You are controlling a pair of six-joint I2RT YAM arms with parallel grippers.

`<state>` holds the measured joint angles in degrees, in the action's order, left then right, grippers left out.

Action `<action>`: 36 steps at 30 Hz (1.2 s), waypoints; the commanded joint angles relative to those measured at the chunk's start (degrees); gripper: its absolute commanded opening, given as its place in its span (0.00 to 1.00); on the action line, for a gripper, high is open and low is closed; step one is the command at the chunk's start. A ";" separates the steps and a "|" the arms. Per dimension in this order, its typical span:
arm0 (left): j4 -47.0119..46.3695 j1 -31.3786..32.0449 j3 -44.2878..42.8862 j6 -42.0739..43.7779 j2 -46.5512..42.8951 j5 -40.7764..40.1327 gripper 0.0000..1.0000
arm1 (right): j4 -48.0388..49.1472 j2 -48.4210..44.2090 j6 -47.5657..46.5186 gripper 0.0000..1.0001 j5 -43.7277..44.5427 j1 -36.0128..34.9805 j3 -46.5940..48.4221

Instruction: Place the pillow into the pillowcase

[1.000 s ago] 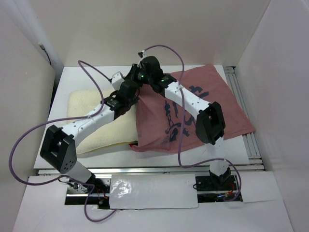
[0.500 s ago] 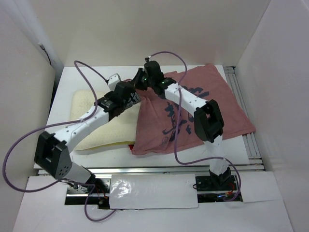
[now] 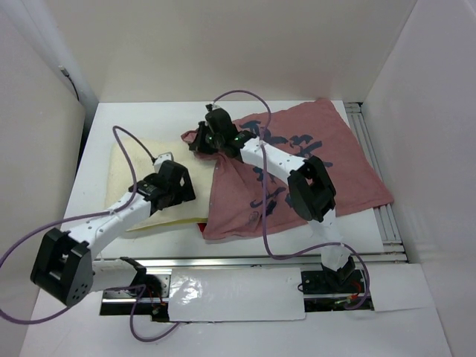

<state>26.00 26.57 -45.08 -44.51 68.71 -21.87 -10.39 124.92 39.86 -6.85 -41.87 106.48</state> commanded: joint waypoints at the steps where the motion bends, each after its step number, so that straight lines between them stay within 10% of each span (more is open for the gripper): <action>1: -7.43 -0.20 0.43 5.21 3.97 6.54 1.00 | 0.20 -3.19 -1.10 0.01 0.88 -0.14 -1.62; 4: -13.16 -0.20 1.05 6.28 9.06 9.56 0.79 | -0.41 -3.19 -1.62 0.01 0.27 -0.67 -1.01; 5: -13.17 -0.20 -0.52 6.28 11.25 9.56 0.01 | -0.94 -3.19 -1.62 0.01 0.26 -0.67 -1.01; 23: -29.86 5.51 -11.97 16.47 4.95 21.78 0.00 | 4.50 -1.44 2.16 0.01 -9.05 -4.19 8.23; 36: -38.40 7.97 -1.42 10.24 6.25 9.40 0.03 | -2.08 2.25 2.43 0.12 -4.85 -4.11 7.96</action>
<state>-0.21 33.98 -46.09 -31.75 74.28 -9.45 -11.22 125.64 41.69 -10.20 -43.83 112.51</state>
